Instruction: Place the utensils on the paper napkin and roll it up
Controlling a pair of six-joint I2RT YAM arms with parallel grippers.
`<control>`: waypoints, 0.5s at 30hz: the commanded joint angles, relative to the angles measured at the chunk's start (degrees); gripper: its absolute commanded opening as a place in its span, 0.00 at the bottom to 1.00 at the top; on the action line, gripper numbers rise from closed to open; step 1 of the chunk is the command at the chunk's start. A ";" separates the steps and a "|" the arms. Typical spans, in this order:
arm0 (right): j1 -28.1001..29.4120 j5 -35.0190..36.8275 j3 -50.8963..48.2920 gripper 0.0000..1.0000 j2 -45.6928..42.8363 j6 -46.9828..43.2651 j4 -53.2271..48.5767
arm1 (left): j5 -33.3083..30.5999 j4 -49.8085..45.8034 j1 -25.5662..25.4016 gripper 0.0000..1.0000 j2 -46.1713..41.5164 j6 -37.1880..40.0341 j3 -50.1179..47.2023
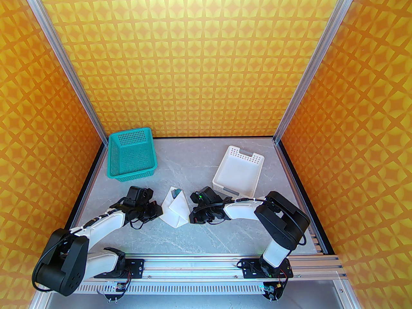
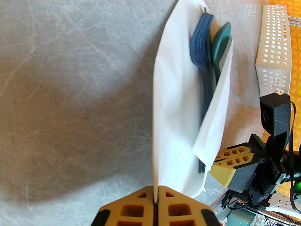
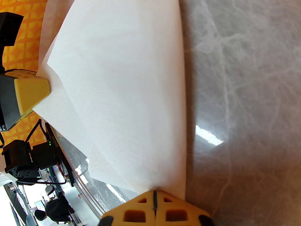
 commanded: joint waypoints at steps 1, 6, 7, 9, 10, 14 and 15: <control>0.22 7.44 -1.93 0.00 3.69 -0.58 -7.61 | 0.34 -2.38 0.47 0.06 -1.58 0.62 1.03; 0.31 7.65 -1.79 0.00 3.76 -0.66 -7.78 | 3.05 -1.66 0.27 0.06 -1.04 -0.23 2.26; 0.31 7.70 -1.80 0.00 3.69 -0.66 -7.86 | 3.33 -1.57 0.12 0.06 -0.82 -0.29 2.63; 0.31 7.71 -1.81 0.00 3.86 -0.70 -7.87 | 3.72 -1.25 -0.26 0.06 -0.62 -0.54 3.26; 0.39 7.76 -1.76 0.00 3.89 -0.73 -7.87 | 4.05 -0.99 -0.36 0.06 -0.54 -0.79 3.53; 0.39 7.80 -1.76 0.00 3.97 -0.71 -7.96 | 5.72 0.04 -0.95 0.06 0.01 -1.70 4.70; 0.35 7.89 -1.75 0.00 4.02 -0.72 -7.96 | 5.92 0.01 -1.37 0.06 0.32 -1.76 5.25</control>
